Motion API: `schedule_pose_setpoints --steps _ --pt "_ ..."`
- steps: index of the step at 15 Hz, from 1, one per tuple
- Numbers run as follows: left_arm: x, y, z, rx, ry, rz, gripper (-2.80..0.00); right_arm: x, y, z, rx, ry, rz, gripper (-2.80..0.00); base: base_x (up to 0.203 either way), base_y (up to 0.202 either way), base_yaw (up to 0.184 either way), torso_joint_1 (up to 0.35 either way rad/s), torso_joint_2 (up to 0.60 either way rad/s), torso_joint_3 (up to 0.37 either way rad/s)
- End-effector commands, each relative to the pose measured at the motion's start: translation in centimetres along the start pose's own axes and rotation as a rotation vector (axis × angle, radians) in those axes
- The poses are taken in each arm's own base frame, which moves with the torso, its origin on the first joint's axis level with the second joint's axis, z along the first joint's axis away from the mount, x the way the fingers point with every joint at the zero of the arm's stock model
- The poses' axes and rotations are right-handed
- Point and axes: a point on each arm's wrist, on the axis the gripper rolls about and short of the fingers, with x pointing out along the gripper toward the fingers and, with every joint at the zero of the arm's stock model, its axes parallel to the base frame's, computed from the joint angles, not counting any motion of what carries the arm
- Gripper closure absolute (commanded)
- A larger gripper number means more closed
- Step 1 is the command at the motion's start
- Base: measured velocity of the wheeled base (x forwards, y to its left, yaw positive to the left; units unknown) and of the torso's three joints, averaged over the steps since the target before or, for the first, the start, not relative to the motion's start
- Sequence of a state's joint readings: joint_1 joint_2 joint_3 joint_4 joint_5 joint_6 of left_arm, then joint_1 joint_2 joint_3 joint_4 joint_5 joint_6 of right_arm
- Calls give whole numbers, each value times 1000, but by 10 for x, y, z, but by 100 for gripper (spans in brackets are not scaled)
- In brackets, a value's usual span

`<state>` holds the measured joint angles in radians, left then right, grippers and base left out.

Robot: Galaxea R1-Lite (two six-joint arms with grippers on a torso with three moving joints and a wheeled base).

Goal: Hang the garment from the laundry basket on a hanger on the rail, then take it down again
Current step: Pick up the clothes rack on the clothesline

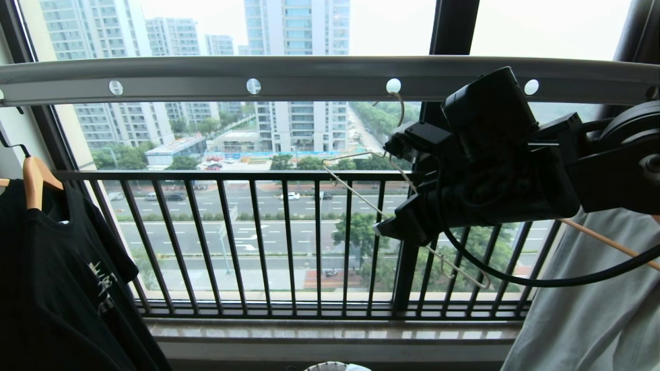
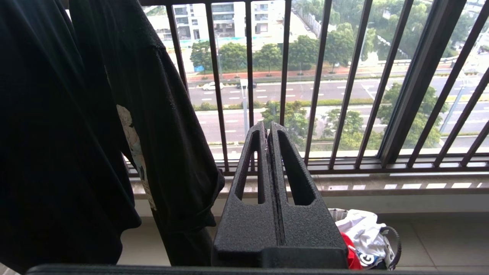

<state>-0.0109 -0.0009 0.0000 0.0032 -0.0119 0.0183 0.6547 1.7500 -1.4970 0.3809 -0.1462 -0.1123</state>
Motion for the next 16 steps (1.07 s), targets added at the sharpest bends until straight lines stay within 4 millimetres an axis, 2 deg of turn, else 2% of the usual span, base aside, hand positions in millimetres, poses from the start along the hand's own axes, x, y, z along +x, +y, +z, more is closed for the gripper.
schedule_pose_setpoints --steps 1,6,16 --pt "0 0 0 0 1 0 0 6 1 -1 -4 15 1 0 0 0 0 0 0 0" --pt "0 0 0 0 1 0 0 18 2 -4 -1 40 -1 0 0 0 0 0 0 0" --pt "0 0 0 0 1 0 0 -4 -2 0 10 -10 -7 0 0 0 0 0 0 0"
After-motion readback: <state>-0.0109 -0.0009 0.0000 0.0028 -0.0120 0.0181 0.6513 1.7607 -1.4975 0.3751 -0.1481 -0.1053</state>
